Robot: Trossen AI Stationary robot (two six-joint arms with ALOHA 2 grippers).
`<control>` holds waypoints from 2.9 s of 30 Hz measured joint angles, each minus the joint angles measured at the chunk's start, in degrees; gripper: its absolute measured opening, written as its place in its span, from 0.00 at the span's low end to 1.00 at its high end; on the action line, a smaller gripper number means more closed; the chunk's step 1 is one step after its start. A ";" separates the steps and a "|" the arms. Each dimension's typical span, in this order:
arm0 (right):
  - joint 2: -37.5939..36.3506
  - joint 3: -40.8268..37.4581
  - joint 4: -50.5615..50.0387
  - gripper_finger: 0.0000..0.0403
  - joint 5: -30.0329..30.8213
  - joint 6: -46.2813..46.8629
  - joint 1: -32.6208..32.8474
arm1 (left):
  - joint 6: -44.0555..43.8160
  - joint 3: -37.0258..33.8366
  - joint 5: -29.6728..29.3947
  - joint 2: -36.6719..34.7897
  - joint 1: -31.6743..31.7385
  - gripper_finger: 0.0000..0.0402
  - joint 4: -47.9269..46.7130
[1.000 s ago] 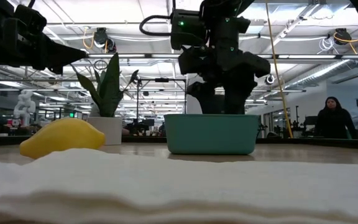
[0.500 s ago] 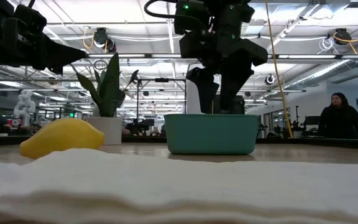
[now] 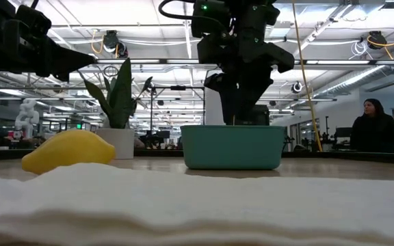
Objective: Pick and placing Produce into tupperware
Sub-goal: Put the yellow lemon into the blue bin
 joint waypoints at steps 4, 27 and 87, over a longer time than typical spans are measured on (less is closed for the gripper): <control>0.00 0.00 0.00 0.21 -0.03 -0.26 0.00 | 0.04 0.00 0.00 0.00 0.00 0.06 0.00; -10.39 -0.04 -5.27 0.00 -6.30 2.72 -2.29 | 0.04 0.00 -0.02 -0.01 0.02 0.06 -0.02; -69.25 -41.67 39.26 0.00 0.14 25.46 -7.37 | -1.20 0.00 0.01 0.01 0.00 0.06 -0.14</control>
